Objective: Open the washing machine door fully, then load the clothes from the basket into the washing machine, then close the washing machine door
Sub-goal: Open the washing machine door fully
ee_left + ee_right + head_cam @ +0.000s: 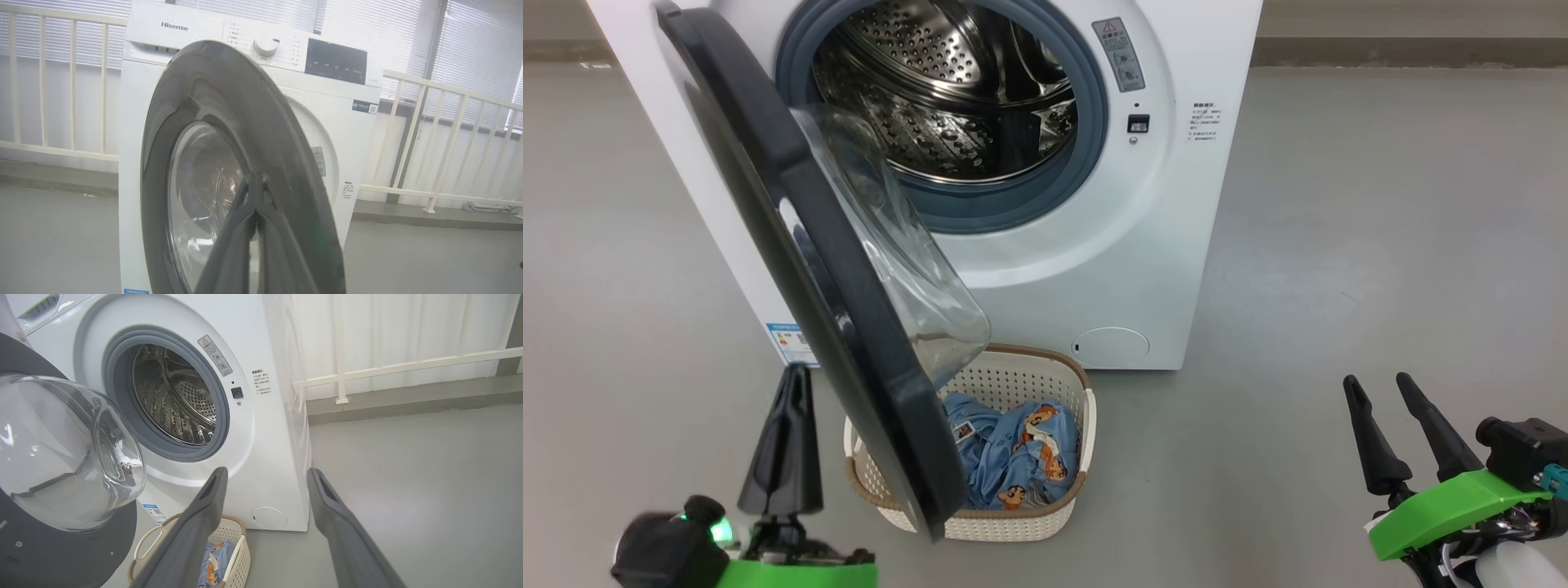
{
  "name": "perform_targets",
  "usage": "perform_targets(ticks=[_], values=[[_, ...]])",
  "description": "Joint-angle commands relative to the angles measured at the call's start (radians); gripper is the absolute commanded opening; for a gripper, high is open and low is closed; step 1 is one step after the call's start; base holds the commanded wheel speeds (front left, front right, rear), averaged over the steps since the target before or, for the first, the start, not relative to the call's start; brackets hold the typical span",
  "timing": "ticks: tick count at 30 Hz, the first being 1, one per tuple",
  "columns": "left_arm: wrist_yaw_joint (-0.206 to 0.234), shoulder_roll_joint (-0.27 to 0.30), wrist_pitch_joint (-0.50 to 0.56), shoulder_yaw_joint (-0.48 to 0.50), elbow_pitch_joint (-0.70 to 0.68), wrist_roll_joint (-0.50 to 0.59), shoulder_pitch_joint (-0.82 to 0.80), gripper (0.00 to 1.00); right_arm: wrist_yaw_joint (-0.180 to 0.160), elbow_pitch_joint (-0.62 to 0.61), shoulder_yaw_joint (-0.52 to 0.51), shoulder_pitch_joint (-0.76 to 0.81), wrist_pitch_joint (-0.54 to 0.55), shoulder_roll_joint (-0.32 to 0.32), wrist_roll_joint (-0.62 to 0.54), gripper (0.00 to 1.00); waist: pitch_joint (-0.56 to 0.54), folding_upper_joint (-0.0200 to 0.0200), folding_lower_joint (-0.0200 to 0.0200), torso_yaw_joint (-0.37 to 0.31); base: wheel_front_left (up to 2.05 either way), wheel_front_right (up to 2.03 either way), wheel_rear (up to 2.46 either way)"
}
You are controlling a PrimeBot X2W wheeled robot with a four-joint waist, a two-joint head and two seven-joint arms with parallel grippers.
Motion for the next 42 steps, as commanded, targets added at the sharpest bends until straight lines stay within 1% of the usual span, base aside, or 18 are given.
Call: perform_targets(ticks=[1,4,5,8,13,17,22,26,30,33,38,42], values=[[-0.007,0.008,-0.006,0.011,-0.077,0.013,-0.045,0.00,0.005,-0.023,0.023,-0.022,-0.012,-0.013,-0.006,1.00,0.001,0.0000,0.0000,0.000,0.00,0.00,0.00],[-0.021,0.005,-0.006,-0.045,-0.183,0.017,-0.047,0.00,0.005,-0.025,0.025,-0.023,-0.012,-0.012,-0.006,1.00,0.003,0.0000,0.0000,-0.001,0.00,0.00,0.00],[-0.021,0.005,-0.006,-0.045,-0.183,0.017,-0.047,0.00,0.005,-0.025,0.025,-0.023,-0.012,-0.012,-0.006,1.00,0.003,0.0000,0.0000,-0.001,0.00,0.00,0.00],[-0.029,0.004,-0.006,-0.106,-0.232,0.011,-0.037,0.00,0.005,-0.025,0.029,-0.025,-0.012,-0.010,-0.004,1.00,0.005,0.0000,0.0000,-0.003,0.00,0.00,0.00],[-0.035,0.004,0.024,-0.204,-0.201,-0.006,-0.038,0.00,0.005,-0.023,0.037,-0.030,-0.012,-0.008,0.000,1.00,0.011,0.0000,0.0000,-0.008,0.00,0.00,0.00],[-0.036,0.003,0.055,-0.244,-0.136,-0.036,-0.049,0.00,0.005,-0.021,0.046,-0.036,-0.012,-0.003,0.001,1.00,0.017,0.0000,0.0000,-0.019,0.00,0.00,0.00],[-0.024,0.002,0.073,-0.258,-0.030,-0.073,-0.053,0.00,0.005,-0.018,0.058,-0.043,-0.012,-0.001,0.005,1.00,0.024,0.0000,0.0000,-0.048,0.00,0.00,0.00],[-0.008,0.002,0.075,-0.248,0.049,-0.094,-0.055,0.00,0.005,-0.016,0.061,-0.045,-0.012,-0.003,0.006,1.00,0.031,0.0000,0.0000,-0.069,0.00,0.00,0.00],[-0.010,0.002,0.075,-0.243,0.115,-0.115,-0.069,0.00,0.005,-0.014,0.064,-0.049,-0.012,-0.004,0.007,1.00,0.036,0.0000,0.0000,-0.083,0.00,0.00,0.00],[-0.006,0.002,0.065,-0.231,0.155,-0.133,-0.081,0.00,0.005,-0.012,0.067,-0.052,-0.012,-0.002,0.009,1.00,0.037,0.0000,0.0000,-0.091,0.00,0.00,0.00],[0.017,0.005,0.058,-0.197,0.211,-0.151,-0.096,0.00,0.005,-0.007,0.073,-0.053,-0.012,-0.002,0.012,1.00,0.033,0.0000,0.0000,-0.098,0.00,0.00,0.00],[0.033,0.007,0.050,-0.176,0.229,-0.161,-0.097,0.00,0.005,-0.003,0.072,-0.051,-0.012,-0.002,0.013,1.00,0.029,0.0000,0.0000,-0.093,0.00,0.00,0.00]])
